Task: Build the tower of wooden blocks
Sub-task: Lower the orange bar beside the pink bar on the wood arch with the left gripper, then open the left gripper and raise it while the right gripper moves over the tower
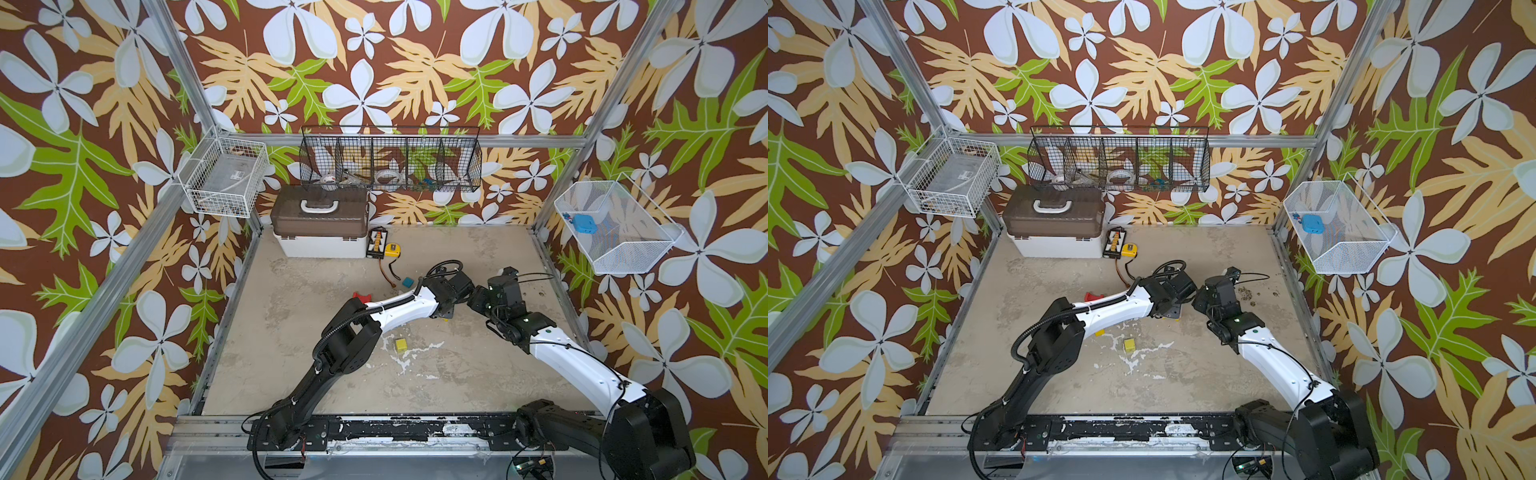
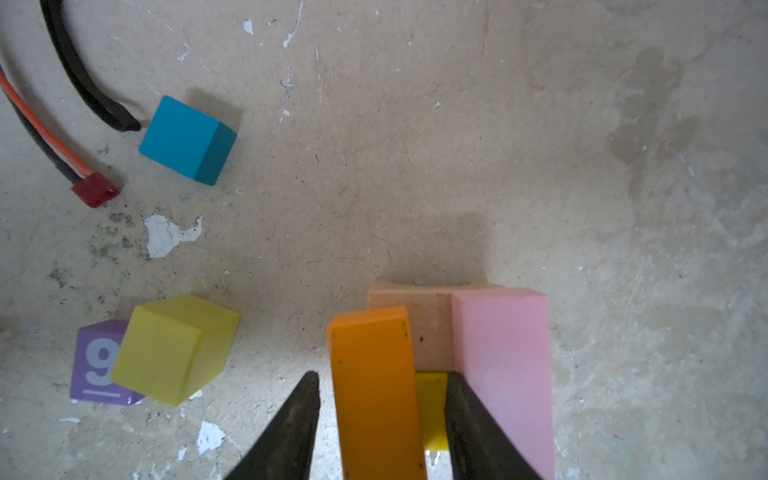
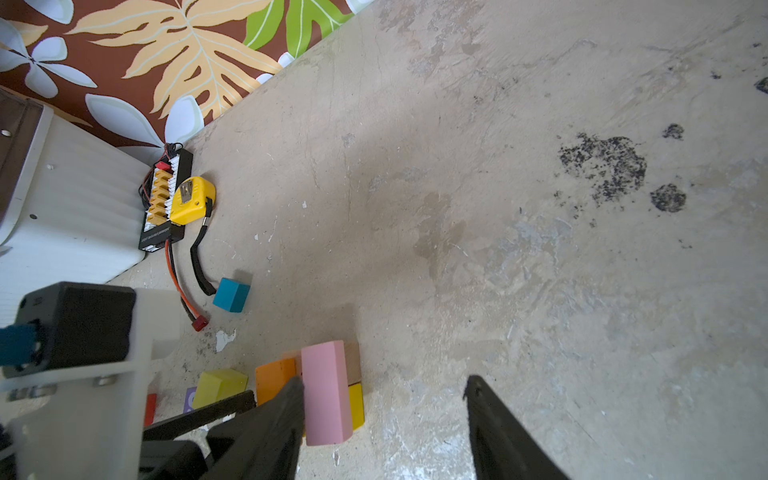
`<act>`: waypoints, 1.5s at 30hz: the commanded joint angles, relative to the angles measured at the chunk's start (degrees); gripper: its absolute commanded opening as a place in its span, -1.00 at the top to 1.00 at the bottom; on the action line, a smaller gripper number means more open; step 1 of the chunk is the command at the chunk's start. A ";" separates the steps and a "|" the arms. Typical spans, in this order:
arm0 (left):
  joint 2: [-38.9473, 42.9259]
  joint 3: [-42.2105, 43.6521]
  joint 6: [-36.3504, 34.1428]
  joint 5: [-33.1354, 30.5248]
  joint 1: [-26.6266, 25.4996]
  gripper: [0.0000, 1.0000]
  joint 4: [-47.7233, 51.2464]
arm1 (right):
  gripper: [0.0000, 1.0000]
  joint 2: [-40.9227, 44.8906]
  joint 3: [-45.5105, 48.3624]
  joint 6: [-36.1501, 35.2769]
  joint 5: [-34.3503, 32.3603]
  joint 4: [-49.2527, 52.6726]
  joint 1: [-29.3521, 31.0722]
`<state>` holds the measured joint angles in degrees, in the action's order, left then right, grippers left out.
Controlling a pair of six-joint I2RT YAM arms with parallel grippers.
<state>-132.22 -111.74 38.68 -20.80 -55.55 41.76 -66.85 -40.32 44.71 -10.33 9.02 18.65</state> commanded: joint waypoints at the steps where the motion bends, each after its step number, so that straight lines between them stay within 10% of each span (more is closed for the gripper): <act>1: -0.14 -0.37 0.17 -1.08 0.17 -0.02 0.74 | -0.24 0.32 -0.01 -0.32 0.22 -1.36 0.04; 16: 5.57 -0.86 0.21 -4.80 0.14 -0.01 3.13 | -0.05 -1.06 0.78 1.82 -1.76 -0.16 -0.34; 25: 15.74 15.62 3.68 -7.36 1.68 0.02 -4.29 | 0.06 -5.03 2.63 5.34 -0.42 -0.82 -0.94; 45: 6.60 13.09 1.69 -3.51 4.18 0.03 -6.85 | 0.05 -16.68 0.82 4.25 6.95 -4.97 -0.89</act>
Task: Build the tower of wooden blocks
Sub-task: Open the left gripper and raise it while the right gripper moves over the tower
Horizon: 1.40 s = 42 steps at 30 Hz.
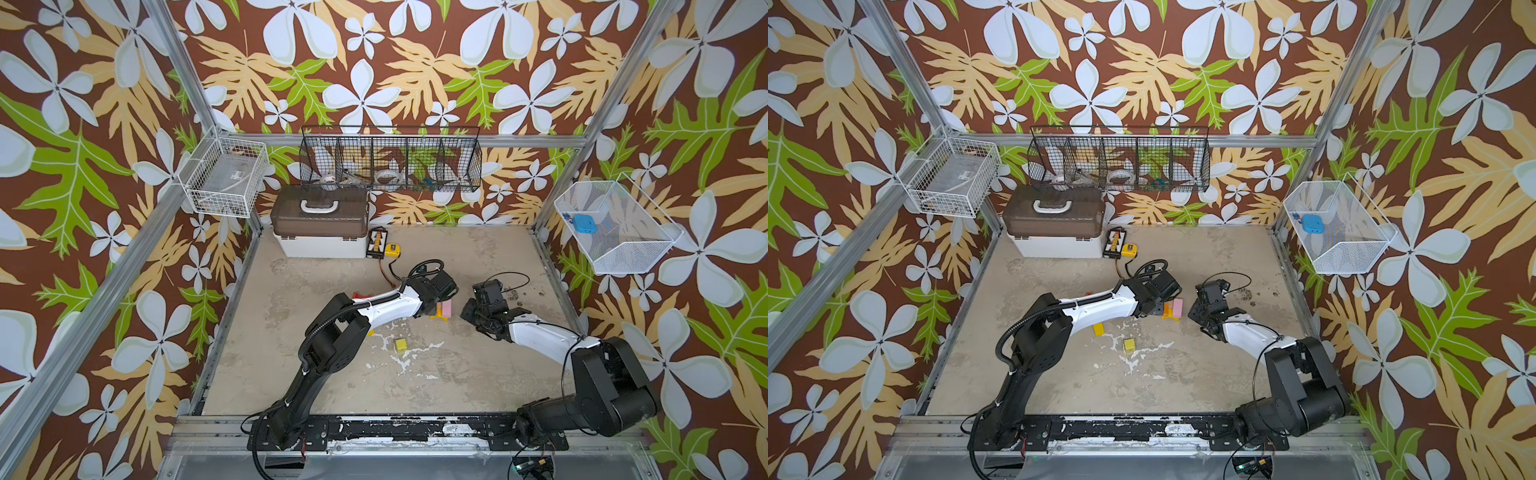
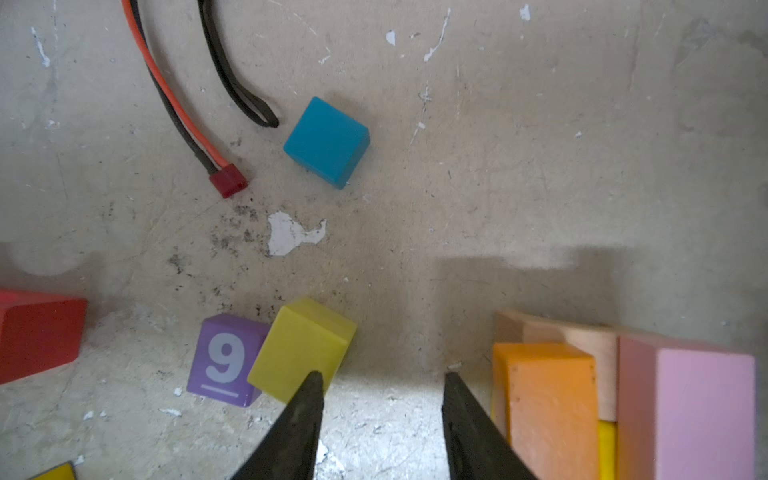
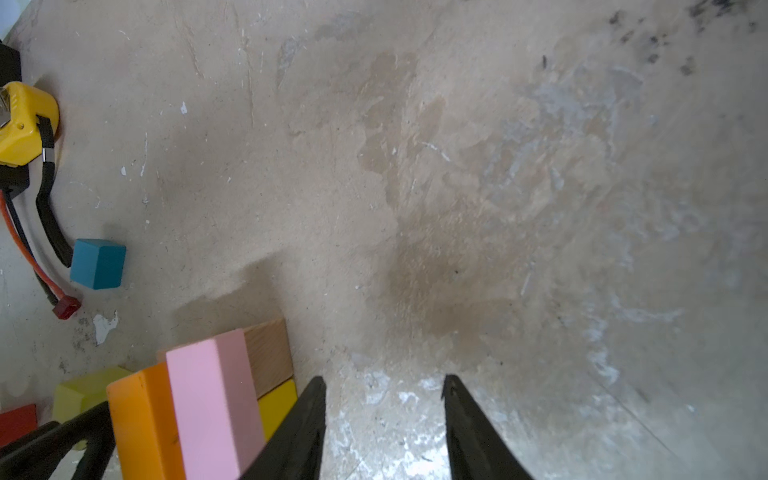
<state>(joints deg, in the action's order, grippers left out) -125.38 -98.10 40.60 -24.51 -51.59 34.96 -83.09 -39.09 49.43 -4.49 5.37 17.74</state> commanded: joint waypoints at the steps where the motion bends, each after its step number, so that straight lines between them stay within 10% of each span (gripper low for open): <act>1: -0.38 -0.77 -0.38 0.41 0.27 0.03 -0.09 | 0.05 -0.79 -0.50 -0.61 1.50 -1.45 0.10; 42: -4.52 -6.92 -1.81 3.60 0.57 0.06 0.72 | 0.03 -3.68 -2.25 -1.84 3.36 -2.46 2.65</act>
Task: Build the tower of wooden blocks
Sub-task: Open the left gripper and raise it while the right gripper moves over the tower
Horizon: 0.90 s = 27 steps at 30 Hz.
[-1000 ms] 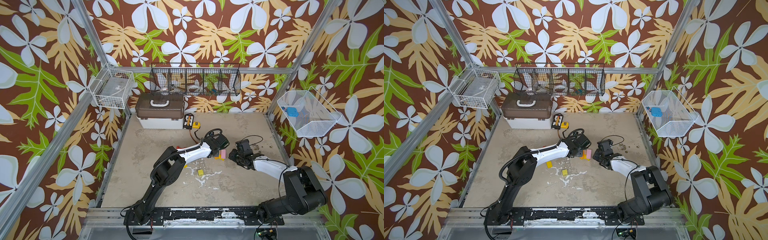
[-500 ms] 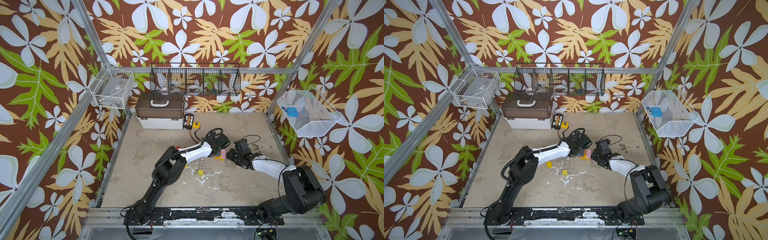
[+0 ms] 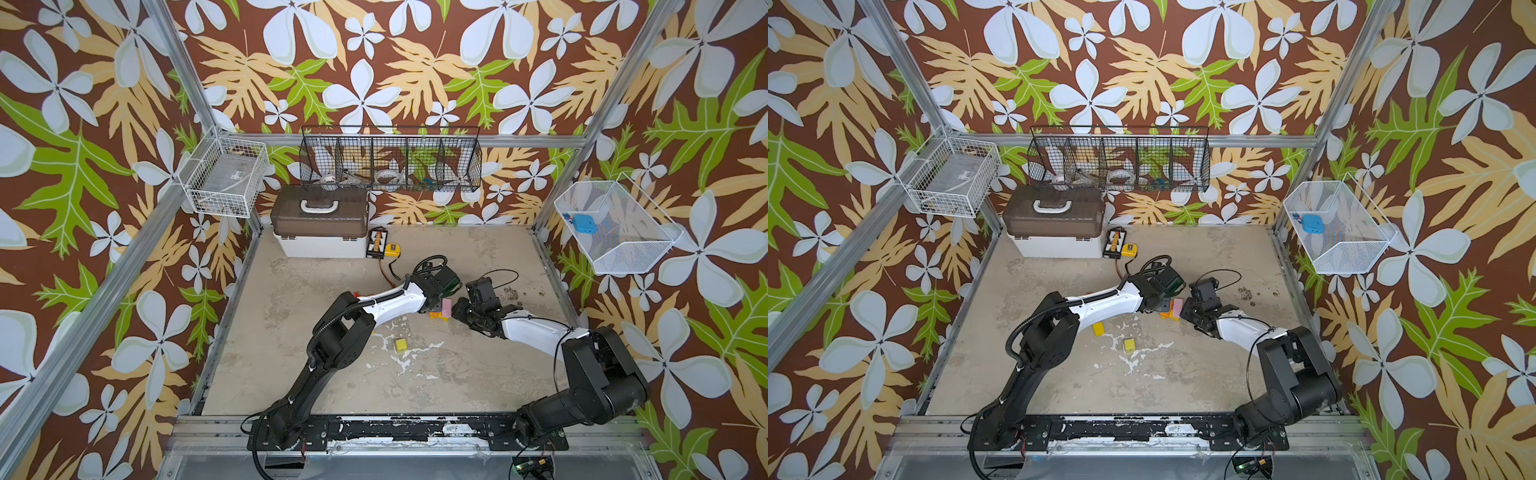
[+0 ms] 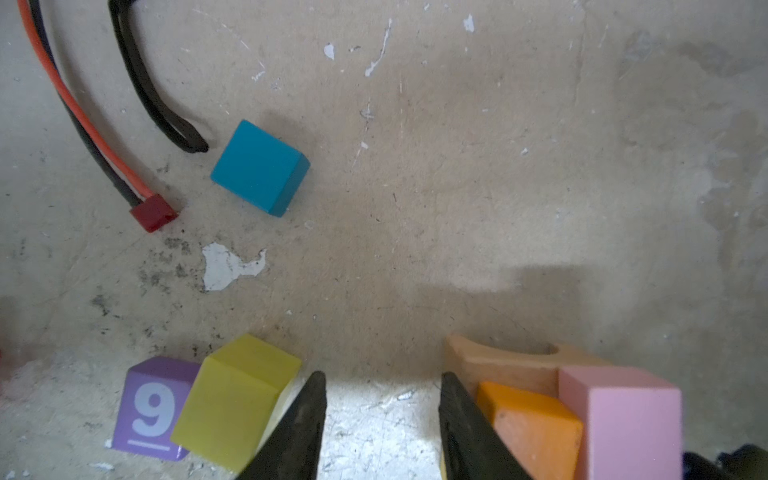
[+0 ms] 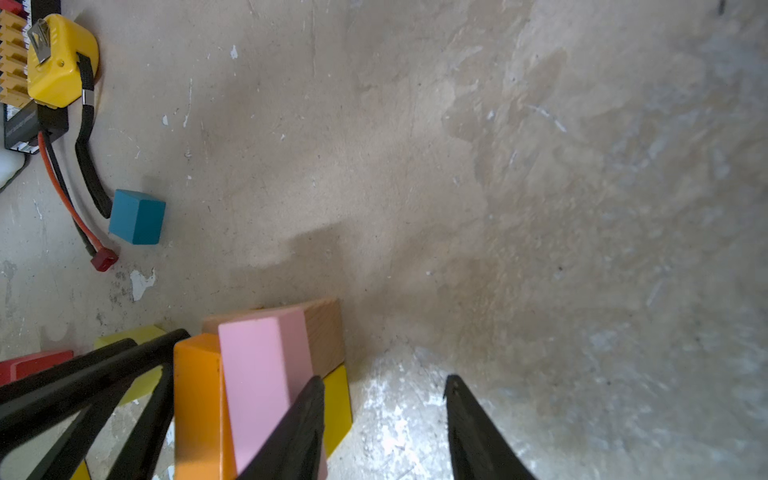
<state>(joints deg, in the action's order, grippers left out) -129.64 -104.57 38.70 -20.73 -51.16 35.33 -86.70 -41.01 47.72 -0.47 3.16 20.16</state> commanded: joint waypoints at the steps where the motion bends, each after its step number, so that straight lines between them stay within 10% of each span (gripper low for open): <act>1: -0.26 -0.54 0.15 -0.23 0.19 0.06 0.35 | 0.03 -0.10 -0.37 -0.04 -0.62 -0.26 0.24; 27: -1.49 -2.12 1.33 0.81 0.97 0.07 0.00 | 0.03 -1.94 -2.14 -1.45 -0.41 0.00 0.59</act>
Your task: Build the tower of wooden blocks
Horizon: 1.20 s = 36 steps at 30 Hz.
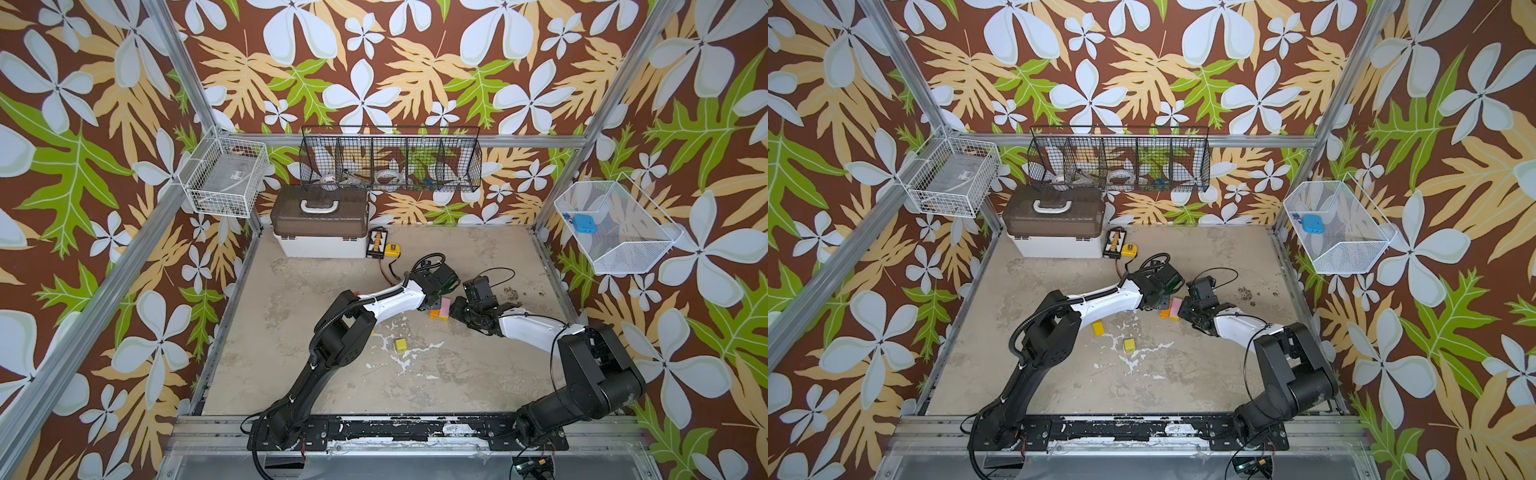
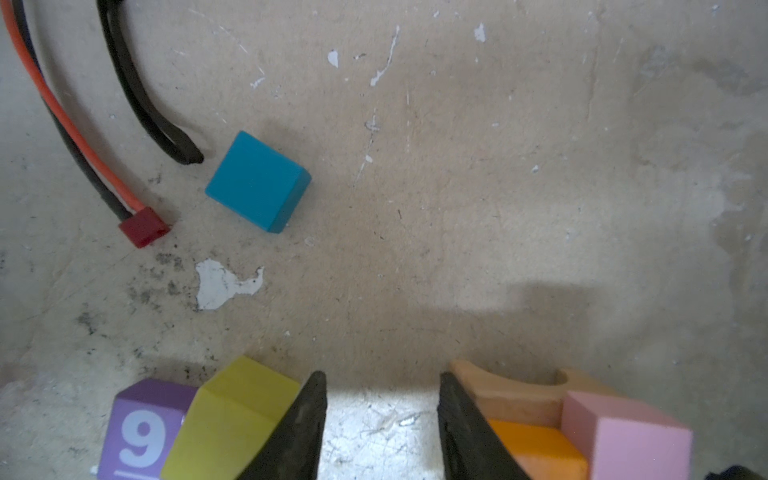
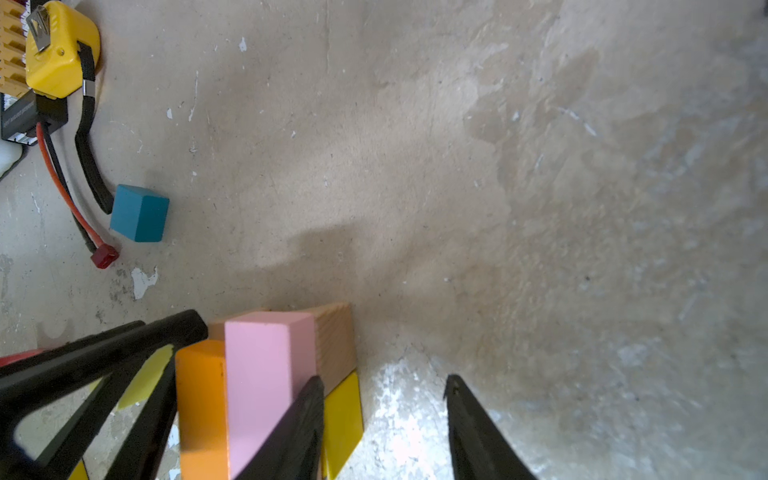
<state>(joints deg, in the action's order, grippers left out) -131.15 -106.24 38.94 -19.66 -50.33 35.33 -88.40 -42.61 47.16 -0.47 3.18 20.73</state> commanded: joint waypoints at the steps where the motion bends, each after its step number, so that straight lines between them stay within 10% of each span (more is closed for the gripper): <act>1: 0.10 -0.46 1.21 -0.34 0.23 0.07 0.00 | 0.02 -0.24 -0.74 -1.01 -0.57 0.13 0.01; 25: 6.70 2.26 0.68 -4.35 0.54 0.05 0.57 | -0.04 9.24 -0.39 -2.89 -8.73 2.47 0.08; 36: 25.25 32.82 -1.82 8.39 -0.68 0.11 -21.28 | 0.10 -2.03 -12.00 -9.35 -8.37 6.79 -0.39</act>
<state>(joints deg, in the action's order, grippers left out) -107.61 -76.73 38.63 -15.99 -50.48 22.26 -88.90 -53.01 40.05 -9.02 8.32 20.27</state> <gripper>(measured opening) 0.448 0.459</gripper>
